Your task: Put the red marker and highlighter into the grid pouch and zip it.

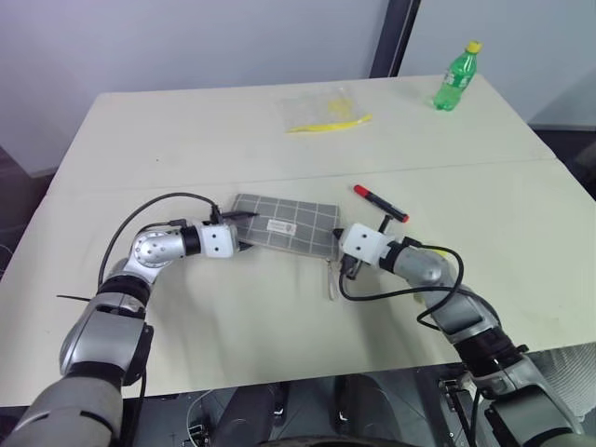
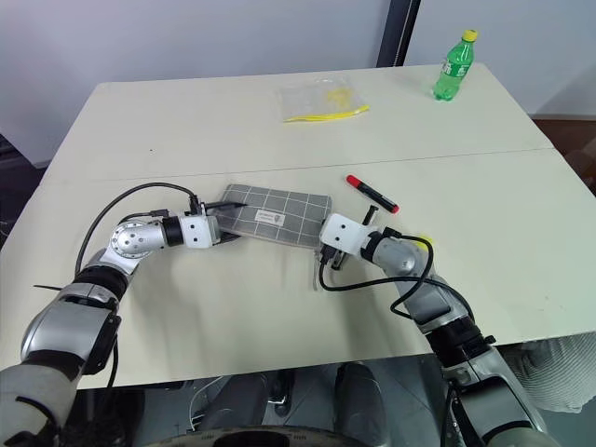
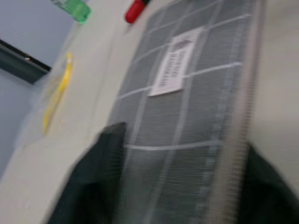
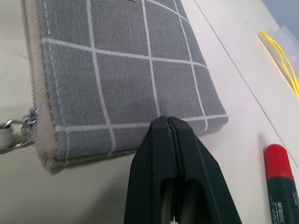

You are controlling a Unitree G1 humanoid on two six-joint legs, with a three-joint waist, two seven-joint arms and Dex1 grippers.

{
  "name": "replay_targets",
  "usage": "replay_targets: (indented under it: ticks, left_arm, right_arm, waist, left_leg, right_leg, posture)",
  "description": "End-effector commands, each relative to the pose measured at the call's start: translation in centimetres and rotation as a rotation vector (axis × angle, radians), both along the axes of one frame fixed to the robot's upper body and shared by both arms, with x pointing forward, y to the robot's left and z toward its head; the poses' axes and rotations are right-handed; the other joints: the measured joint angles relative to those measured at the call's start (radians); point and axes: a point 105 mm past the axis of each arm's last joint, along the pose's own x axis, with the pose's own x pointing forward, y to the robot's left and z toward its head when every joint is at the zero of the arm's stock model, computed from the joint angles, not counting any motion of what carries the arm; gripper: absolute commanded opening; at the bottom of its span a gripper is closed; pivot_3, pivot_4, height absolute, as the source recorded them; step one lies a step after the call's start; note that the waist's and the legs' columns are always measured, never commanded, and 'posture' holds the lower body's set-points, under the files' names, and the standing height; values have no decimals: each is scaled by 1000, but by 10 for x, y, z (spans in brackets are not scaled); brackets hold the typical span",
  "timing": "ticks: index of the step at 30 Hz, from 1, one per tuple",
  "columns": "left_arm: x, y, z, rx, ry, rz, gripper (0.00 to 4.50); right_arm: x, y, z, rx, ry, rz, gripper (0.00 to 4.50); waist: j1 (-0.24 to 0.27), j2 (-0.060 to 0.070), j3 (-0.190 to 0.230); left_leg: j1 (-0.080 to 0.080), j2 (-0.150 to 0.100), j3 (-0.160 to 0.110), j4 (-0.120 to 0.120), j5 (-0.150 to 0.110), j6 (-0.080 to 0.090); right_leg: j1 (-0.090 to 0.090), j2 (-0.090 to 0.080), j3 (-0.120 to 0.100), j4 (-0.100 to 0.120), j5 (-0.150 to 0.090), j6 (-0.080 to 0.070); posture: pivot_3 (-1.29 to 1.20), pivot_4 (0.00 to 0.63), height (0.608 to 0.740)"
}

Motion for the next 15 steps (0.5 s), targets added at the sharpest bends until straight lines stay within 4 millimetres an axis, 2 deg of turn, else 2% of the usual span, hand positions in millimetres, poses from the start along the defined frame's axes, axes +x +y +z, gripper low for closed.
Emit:
replay_targets:
  ticks: [1,2,3,5,7,8,11,15]
  left_arm:
    - [-5,7,-8,25,48,-5,580]
    - [-6,8,-8,25,51,-7,137]
    - [-6,9,-7,17,54,-2,20]
    - [-5,13,-5,-1,53,14,20]
    - [-4,17,-2,-31,57,37,0]
    - [-3,19,-1,-46,55,47,0]
    - [-5,27,2,-73,41,79,0]
    - [-9,41,6,-112,16,154,0]
  right_arm:
    - [-3,2,-2,0,7,6,0]
    - [-3,3,-1,0,2,8,0]
    - [-3,4,1,11,2,10,0]
    - [-4,7,7,73,25,26,0]
    - [-2,6,19,147,29,18,536]
    - [-1,4,28,183,24,10,849]
    - [-6,-11,51,300,37,-42,2301]
    - [-42,-17,44,383,224,-58,4343]
  waist:
    - [-2,0,0]
    - [-5,0,0]
    - [-12,0,0]
    - [-14,0,0]
    - [-17,0,0]
    - [-17,0,0]
    - [-18,0,0]
    - [-15,0,0]
  left_leg:
    - [0,0,0,0,0,0]
    - [0,0,0,0,0,0]
    - [0,0,0,0,0,0]
    - [0,0,0,0,0,0]
    - [0,0,0,0,1,1]
    - [0,0,0,0,1,1]
    - [0,0,0,0,1,1]
    - [0,1,0,-2,0,0]
  right_leg:
    - [0,0,0,0,0,0]
    - [0,0,0,0,0,0]
    - [0,0,0,0,0,0]
    - [0,0,0,0,0,0]
    - [0,0,0,0,0,0]
    - [0,0,0,0,0,0]
    - [-1,0,0,0,0,0]
    - [-2,0,0,0,0,0]
  posture:
    - [0,150,740]
    - [0,150,740]
    - [0,150,740]
    - [0,150,740]
    - [0,150,740]
    - [0,150,740]
    - [0,150,740]
    - [0,150,740]
